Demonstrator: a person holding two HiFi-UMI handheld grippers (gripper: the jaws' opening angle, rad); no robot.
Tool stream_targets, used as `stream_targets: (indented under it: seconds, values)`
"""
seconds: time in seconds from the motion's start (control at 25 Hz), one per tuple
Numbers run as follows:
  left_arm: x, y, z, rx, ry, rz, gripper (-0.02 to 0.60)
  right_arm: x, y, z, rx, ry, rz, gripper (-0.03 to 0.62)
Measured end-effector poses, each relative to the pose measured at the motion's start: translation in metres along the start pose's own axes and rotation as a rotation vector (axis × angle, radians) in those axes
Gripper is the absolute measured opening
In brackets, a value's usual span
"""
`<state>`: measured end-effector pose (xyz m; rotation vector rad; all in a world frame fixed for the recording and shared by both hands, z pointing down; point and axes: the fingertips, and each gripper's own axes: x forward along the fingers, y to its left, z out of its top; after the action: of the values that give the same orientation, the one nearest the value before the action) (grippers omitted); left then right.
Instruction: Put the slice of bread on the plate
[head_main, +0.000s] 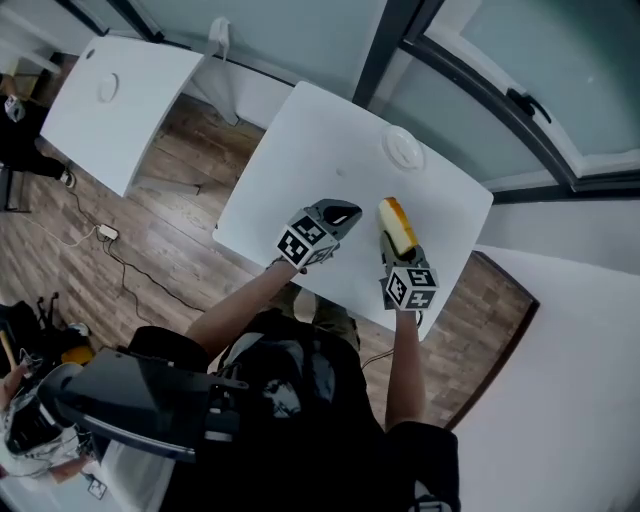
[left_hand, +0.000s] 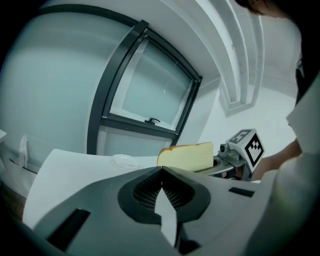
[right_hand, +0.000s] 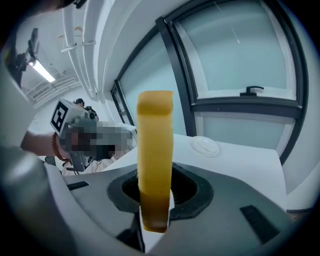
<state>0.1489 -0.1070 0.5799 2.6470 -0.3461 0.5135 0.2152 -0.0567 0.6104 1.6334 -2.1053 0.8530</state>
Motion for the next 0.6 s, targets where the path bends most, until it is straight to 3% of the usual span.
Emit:
stream_targets:
  seconds: [0.16, 0.44, 0.6]
  values:
    - [0.042, 0.022, -0.004, -0.037, 0.032, 0.021, -0.003, 0.034, -0.035, 0.003, -0.053, 0.079, 0.019, 0.092]
    - [0.092, 0.089, -0.009, -0.1, 0.086, 0.096, -0.003, 0.121, -0.102, 0.021, -0.191, 0.175, -0.047, 0.092]
    - [0.12, 0.117, -0.004, -0.115, 0.105, 0.122, -0.003, 0.166, -0.136, 0.03, -0.342, 0.242, -0.106, 0.092]
